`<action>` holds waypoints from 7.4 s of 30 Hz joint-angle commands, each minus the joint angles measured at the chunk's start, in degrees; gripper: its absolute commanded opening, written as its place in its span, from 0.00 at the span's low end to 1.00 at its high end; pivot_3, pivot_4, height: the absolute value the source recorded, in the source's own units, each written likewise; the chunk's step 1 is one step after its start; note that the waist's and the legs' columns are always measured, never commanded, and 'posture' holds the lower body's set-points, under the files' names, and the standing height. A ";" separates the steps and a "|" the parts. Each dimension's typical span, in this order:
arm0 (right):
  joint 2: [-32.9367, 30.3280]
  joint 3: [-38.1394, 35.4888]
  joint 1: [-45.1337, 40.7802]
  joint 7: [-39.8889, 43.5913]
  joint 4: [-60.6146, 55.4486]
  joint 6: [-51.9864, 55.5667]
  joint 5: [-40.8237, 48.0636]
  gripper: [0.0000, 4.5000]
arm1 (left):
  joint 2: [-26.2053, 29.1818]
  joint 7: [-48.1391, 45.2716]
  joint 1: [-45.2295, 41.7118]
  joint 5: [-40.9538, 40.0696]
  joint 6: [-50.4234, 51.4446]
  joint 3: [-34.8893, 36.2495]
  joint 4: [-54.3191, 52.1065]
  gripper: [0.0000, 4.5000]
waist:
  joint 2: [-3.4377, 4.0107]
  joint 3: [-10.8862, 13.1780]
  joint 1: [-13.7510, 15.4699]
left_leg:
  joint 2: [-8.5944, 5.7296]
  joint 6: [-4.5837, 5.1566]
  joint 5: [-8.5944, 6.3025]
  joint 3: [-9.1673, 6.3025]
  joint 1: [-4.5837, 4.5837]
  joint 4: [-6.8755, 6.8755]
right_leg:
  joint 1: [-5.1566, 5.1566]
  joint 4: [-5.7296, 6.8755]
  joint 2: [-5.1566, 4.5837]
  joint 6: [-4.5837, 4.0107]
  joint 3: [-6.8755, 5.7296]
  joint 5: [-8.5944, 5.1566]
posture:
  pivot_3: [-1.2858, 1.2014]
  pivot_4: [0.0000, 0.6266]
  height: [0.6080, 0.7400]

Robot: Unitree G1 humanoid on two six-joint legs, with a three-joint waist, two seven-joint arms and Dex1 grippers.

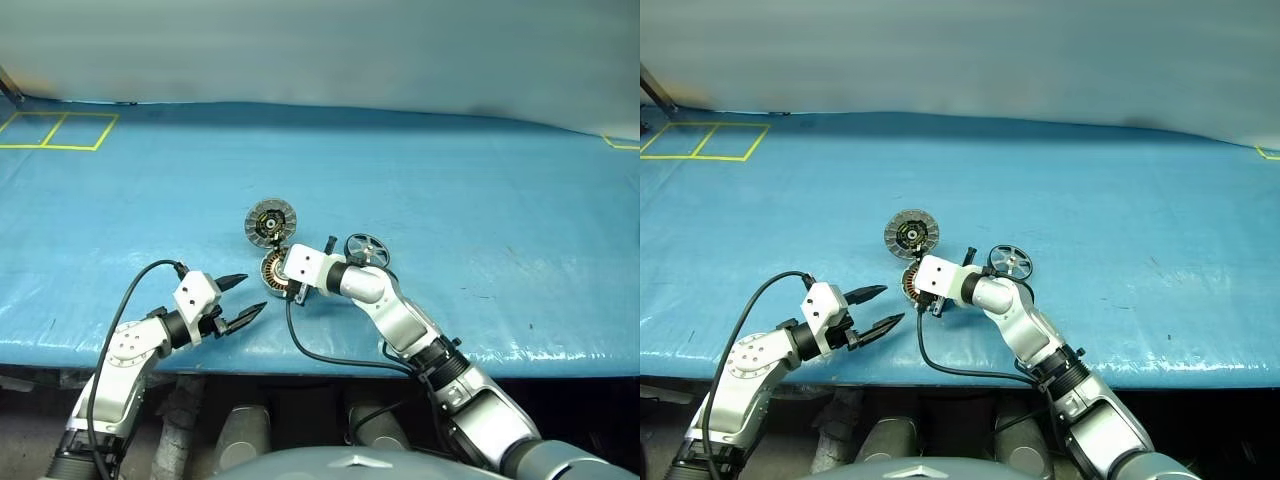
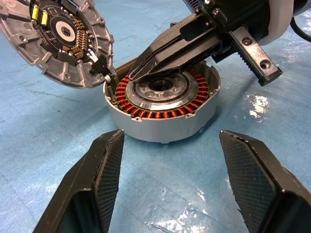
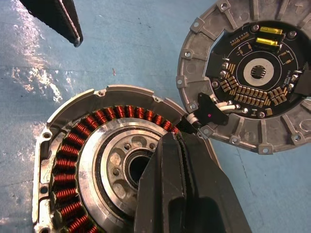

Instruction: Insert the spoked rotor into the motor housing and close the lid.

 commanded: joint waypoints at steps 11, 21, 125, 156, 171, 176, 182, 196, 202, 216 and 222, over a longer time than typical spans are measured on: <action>0.45 -13.36 9.85 3.77 -23.46 4.69 18.91 0.01 | 0.31 -0.72 -0.04 -1.78 0.63 0.00 -5.04 0.75 | -0.01 0.06 0.13 | 0.00 0.00 0.00 -0.09 -0.27 -0.08 | -0.22 -0.03 0.00 0.14 -0.04 0.20 | 0.52 0.24 1.00; -21.50 -13.35 1.38 11.20 -17.12 5.61 9.97 0.01 | -1.40 -1.36 -3.46 -6.35 5.86 -1.08 -9.95 0.75 | 0.01 0.11 0.02 | -0.05 0.00 0.00 0.09 -0.20 -0.05 | -0.18 -0.15 -0.07 0.03 0.02 0.02 | 0.52 0.24 1.00; -8.34 -17.19 7.95 17.91 -24.60 15.73 22.62 0.39 | -1.82 2.71 3.35 -5.27 2.82 3.53 -7.69 0.75 | 0.05 0.20 0.23 | -0.10 0.02 -0.02 -0.12 -0.24 0.02 | -0.07 -0.11 -0.08 0.11 -0.06 0.16 | 0.52 0.24 1.00; -10.29 -5.16 -1.53 17.76 -15.02 7.76 15.29 0.39 | -3.63 3.84 1.73 -4.67 3.00 -0.06 -7.79 0.75 | 0.05 0.20 0.20 | -0.07 -0.04 0.02 -0.12 -0.24 -0.06 | -0.14 -0.07 -0.03 0.13 -0.06 0.24 | 0.52 0.24 1.00; -10.84 -4.80 -3.21 18.58 -14.70 6.59 13.69 0.39 | -4.00 3.97 2.07 -4.37 2.93 -1.05 -7.94 0.75 | 0.05 0.20 0.19 | -0.07 -0.04 0.02 -0.12 -0.24 -0.06 | -0.14 -0.07 -0.03 0.13 -0.06 0.24 | 0.52 0.24 1.00; -11.12 -4.28 -2.96 18.99 -14.32 6.51 12.96 0.39 | -4.15 4.02 1.92 -4.34 2.82 -1.23 -7.66 0.75 | 0.05 0.20 0.19 | -0.07 -0.04 0.02 -0.12 -0.24 -0.06 | -0.14 -0.07 -0.03 0.13 -0.06 0.24 | 0.52 0.24 1.00; -10.50 -4.70 -2.71 17.99 -14.41 6.95 12.72 0.68 | -4.24 4.02 1.88 -4.36 2.89 -1.29 -7.67 0.75 | 0.05 0.20 0.19 | -0.07 -0.04 0.02 -0.12 -0.23 -0.06 | -0.14 -0.07 -0.03 0.15 -0.06 0.23 | 0.52 0.24 1.00; -7.86 -9.72 -1.14 17.40 -18.47 8.90 20.85 0.65 | -4.15 4.10 2.34 -4.63 2.90 -0.82 -7.41 0.75 | 0.05 0.20 0.16 | -0.06 -0.04 0.02 -0.13 -0.24 -0.07 | -0.14 -0.08 -0.02 0.13 -0.07 0.23 | 0.52 0.24 1.00; -5.09 -9.51 1.72 14.16 -16.26 8.78 21.10 0.23 | -4.16 4.46 1.91 -4.53 2.66 -0.56 -7.15 0.75 | 0.05 0.20 0.19 | -0.06 -0.04 0.02 -0.13 -0.24 -0.10 | -0.14 -0.08 -0.03 0.12 -0.07 0.23 | 0.52 0.24 1.00; -8.13 -3.73 2.05 11.34 -10.46 5.48 11.82 0.00 | -3.60 4.19 1.84 -4.53 2.72 -0.60 -7.09 0.75 | 0.05 0.20 0.19 | -0.07 -0.04 0.02 -0.11 -0.26 -0.11 | -0.16 -0.12 -0.03 0.13 -0.06 0.22 | 0.52 0.24 1.00; -10.07 0.68 2.18 10.48 -8.56 1.66 5.15 0.00 | -3.68 4.17 1.35 -4.60 2.76 -0.64 -6.79 0.75 | 0.03 0.17 0.17 | -0.06 -0.04 0.02 -0.11 -0.21 -0.10 | -0.13 -0.11 -0.01 0.21 -0.06 0.17 | 0.52 0.24 1.00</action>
